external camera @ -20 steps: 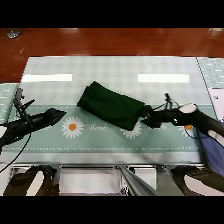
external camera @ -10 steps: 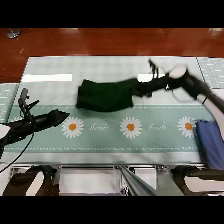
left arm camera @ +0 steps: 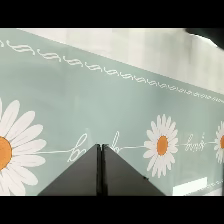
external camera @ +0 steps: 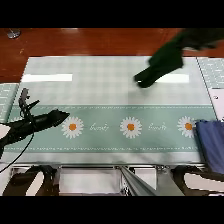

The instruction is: Fold the shirts.

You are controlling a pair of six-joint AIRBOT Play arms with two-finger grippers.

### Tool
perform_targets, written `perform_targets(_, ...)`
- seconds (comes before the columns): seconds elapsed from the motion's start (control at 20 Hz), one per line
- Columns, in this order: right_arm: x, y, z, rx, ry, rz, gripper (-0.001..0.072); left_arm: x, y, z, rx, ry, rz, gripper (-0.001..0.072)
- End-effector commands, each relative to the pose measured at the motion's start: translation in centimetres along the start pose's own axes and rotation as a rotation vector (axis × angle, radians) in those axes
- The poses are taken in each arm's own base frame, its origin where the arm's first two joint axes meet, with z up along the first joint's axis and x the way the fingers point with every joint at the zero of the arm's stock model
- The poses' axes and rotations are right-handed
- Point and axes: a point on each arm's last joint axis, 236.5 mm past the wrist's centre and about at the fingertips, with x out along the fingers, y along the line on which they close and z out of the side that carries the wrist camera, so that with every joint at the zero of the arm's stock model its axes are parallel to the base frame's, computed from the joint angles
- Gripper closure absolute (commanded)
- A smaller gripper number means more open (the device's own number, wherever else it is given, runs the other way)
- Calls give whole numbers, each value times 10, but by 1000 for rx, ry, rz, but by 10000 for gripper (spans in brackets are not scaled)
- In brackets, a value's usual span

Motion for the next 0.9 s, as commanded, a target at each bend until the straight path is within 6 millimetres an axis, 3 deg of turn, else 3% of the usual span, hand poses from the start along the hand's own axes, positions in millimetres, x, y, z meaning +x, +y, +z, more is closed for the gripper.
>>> perform_targets(0.0, -77, -78, -22, 197, -14, -216, 695, 0, 0, 0, 2, 1, 1, 684)
perform_targets(0.15, -130, -149, -64, 421, -7, -431, 695, 0, 1, 2, 2, -7, 3, 683)
perform_targets(0.3, -166, -192, -118, 599, -3, -544, 695, 0, 2, 6, 4, -27, 7, 683)
perform_targets(0.4, -179, -213, -175, 728, 37, -618, 694, 0, 2, 8, 24, -33, 10, 683)
perform_targets(0.5, -192, -231, -252, 903, 103, -741, 694, 0, 2, 8, 24, -32, 9, 683)
perform_targets(0.6, -202, -231, -327, 1059, 152, -873, 694, 0, 2, 7, 28, -31, 9, 684)
perform_targets(0.7, -195, -231, -375, 1157, 142, -962, 692, 1, 1, 6, 54, -28, 8, 684)
perform_targets(0.75, -183, -229, -390, 1200, 139, -967, 597, 1, 0, 5, 59, -22, 5, 684)
perform_targets(0.8, -171, -230, -400, 1224, 137, -964, 280, 2, -2, 3, 65, -16, 1, 684)
perform_targets(0.85, -164, -236, -399, 1199, 128, -951, 97, 2, -2, 4, 85, -21, 2, 684)
